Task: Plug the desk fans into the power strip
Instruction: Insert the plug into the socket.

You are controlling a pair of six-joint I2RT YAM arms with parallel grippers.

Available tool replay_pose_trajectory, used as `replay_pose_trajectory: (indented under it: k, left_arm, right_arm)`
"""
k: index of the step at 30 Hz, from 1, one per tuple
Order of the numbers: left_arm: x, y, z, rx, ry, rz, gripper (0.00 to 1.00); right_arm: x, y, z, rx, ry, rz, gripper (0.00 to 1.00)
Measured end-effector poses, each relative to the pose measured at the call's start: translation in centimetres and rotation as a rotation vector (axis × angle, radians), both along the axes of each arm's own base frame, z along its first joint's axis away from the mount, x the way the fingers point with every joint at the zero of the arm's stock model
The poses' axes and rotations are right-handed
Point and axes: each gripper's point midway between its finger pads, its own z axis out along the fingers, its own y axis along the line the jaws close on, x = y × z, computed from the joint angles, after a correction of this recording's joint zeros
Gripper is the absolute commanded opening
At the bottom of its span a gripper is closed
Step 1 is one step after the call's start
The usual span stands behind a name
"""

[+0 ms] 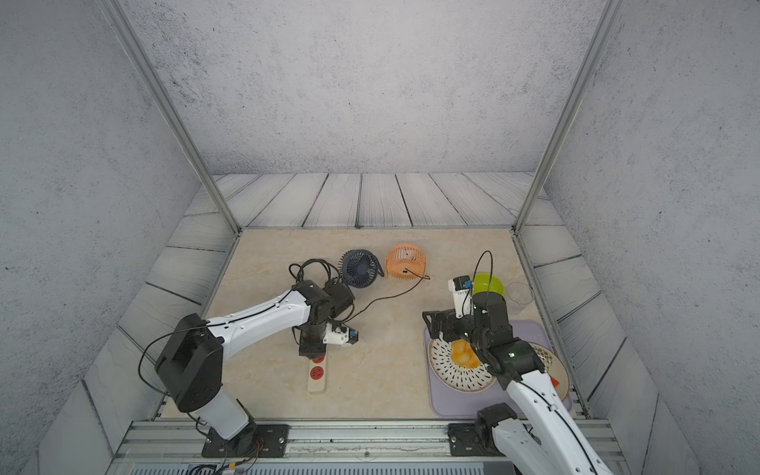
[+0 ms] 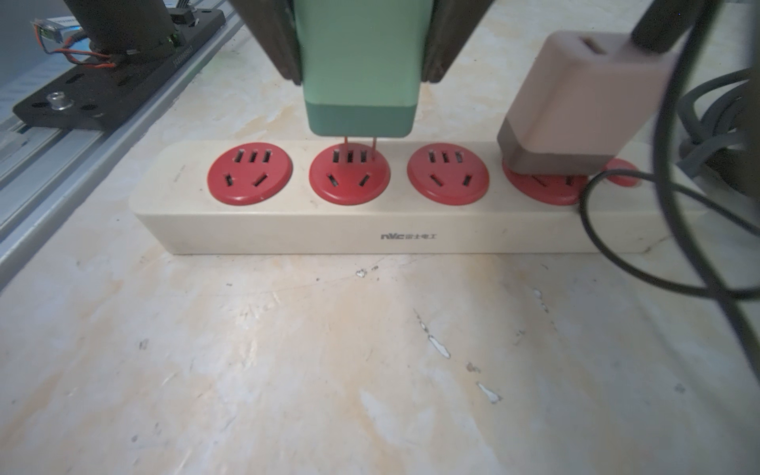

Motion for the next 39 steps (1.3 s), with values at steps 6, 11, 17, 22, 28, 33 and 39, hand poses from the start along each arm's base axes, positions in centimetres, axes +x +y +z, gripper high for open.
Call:
replay_pose_trajectory:
  k: [6,11,17,22,28,33,39]
  left_arm:
    - [-0.13,0.13,-0.07,0.008,0.008,0.001,0.00]
    - [-0.29,0.27,-0.05,0.014,0.014,0.003,0.00]
    - [-0.28,0.25,-0.05,0.013,0.014,0.003,0.00]
    - [-0.26,0.24,-0.06,0.012,0.013,0.003,0.00]
    - [-0.27,0.17,-0.07,0.011,0.012,0.002,0.00]
    - [-0.23,0.07,-0.08,0.008,0.010,0.000,0.00]
    - [-0.24,0.03,-0.09,0.007,0.009,-0.001,0.00]
  right_arm:
    - [0.00,0.00,0.00,0.000,0.000,0.000,0.99]
    - [0.00,0.00,0.00,0.000,0.000,0.000,0.99]
    - [0.00,0.00,0.00,0.000,0.000,0.000,0.99]
    - [0.00,0.00,0.00,0.000,0.000,0.000,0.99]
    - [0.00,0.00,0.00,0.000,0.000,0.000,0.99]
    - [0.00,0.00,0.00,0.000,0.000,0.000,0.99]
    - [0.02,-0.05,0.00,0.000,0.000,-0.002,0.99]
